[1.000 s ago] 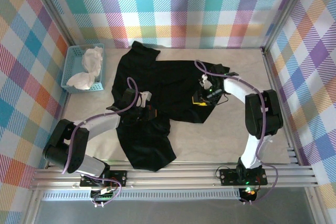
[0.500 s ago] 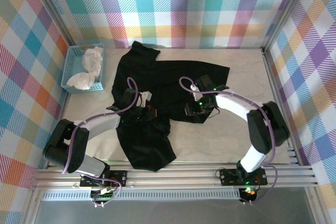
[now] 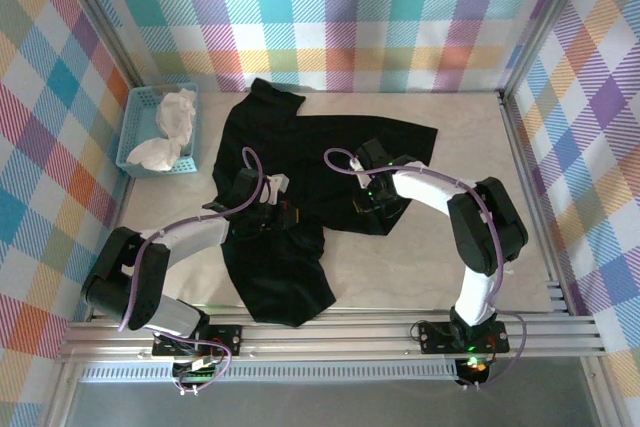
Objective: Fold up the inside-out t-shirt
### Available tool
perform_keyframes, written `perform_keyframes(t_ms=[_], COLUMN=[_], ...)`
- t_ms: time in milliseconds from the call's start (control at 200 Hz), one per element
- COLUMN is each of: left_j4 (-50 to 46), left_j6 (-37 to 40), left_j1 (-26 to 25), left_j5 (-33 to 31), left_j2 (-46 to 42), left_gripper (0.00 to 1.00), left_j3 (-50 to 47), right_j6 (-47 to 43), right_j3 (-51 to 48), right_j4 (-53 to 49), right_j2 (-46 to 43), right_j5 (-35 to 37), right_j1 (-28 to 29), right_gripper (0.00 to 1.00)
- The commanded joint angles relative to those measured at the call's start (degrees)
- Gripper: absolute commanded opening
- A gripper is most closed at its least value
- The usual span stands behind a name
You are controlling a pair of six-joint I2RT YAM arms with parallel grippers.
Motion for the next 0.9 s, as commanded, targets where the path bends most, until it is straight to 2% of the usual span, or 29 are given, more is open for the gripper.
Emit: perform_keyframes(t_ms=[0, 150, 420, 595, 765, 815, 895], left_j4=[-0.72, -0.37, 0.45, 1.4, 2.32, 1.91, 0.91], left_j6=[0.66, 0.64, 0.79, 0.84, 1.0, 1.02, 1.01], left_j1=[-0.01, -0.09, -1.36, -4.39, -8.6, -9.42, -9.62], left_j5=[0.18, 0.22, 1.24, 0.68, -0.53, -1.19, -3.03], left_j2=[-1.4, -1.24, 0.35, 3.07, 9.61, 11.99, 13.89], left_gripper=[0.0, 0.0, 0.0, 0.0, 0.08, 0.15, 0.34], left_j3=[1.28, 1.19, 2.77, 6.12, 15.62, 19.32, 22.97], right_j6=[-0.96, 0.07, 2.05, 5.6, 11.15, 12.68, 14.11], right_j3=[0.0, -2.94, -6.98, -7.8, -6.8, -5.69, -4.81], right_j4=[-2.86, -2.46, 1.76, 2.57, 5.45, 6.14, 7.49], right_j2=[-2.44, -6.54, -9.7, -14.19, -19.59, -20.59, -21.47], right_j5=[3.69, -1.64, -21.09, -29.07, -31.95, -31.05, -26.68], right_j1=[-0.29, -3.02, -10.63, -18.93, -28.8, -31.43, -34.05], right_gripper=[0.1, 0.0, 0.0, 0.0, 0.0, 0.0, 0.0])
